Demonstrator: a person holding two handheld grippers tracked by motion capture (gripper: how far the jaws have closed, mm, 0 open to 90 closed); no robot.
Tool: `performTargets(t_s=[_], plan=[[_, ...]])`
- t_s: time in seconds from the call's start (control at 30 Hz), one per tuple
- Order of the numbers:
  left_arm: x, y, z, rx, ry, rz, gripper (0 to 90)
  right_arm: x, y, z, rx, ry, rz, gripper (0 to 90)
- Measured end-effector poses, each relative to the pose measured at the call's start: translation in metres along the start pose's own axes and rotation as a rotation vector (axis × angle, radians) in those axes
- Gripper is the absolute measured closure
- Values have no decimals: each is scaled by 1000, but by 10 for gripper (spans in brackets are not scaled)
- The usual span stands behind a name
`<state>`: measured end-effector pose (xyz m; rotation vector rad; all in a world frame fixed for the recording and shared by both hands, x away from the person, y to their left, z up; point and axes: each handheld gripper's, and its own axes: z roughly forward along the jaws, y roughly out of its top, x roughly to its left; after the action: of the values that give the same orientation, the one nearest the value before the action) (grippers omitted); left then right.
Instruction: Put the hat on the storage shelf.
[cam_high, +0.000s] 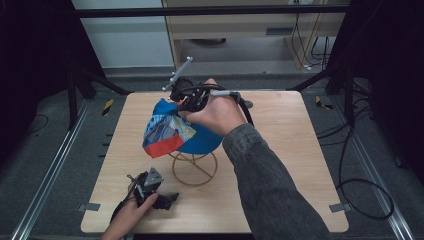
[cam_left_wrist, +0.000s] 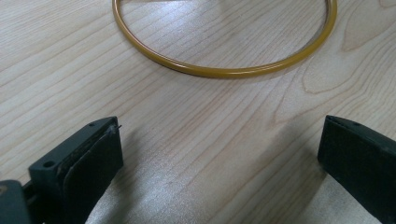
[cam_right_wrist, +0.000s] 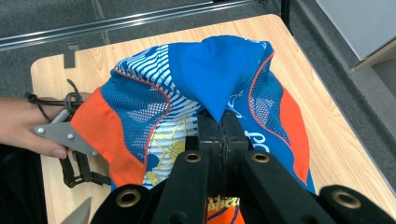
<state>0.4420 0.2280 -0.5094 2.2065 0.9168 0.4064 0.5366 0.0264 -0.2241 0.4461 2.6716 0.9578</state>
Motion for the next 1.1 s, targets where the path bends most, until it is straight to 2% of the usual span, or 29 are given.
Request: performTargets(t_s=[0.23, 0.63, 0.97, 1.1], plan=[[0, 0, 0, -1, -1, 1, 0, -1, -1, 3, 9, -7, 7, 893], [0, 0, 0, -1, -1, -1, 0, -1, -5, 4, 11, 8, 7, 858], [0, 0, 0, -1, -1, 0, 0, -1, -7, 0, -1, -4, 2, 742], [0, 0, 0, -1, -1, 0, 0, -1, -10, -4, -14, -5, 22, 701]])
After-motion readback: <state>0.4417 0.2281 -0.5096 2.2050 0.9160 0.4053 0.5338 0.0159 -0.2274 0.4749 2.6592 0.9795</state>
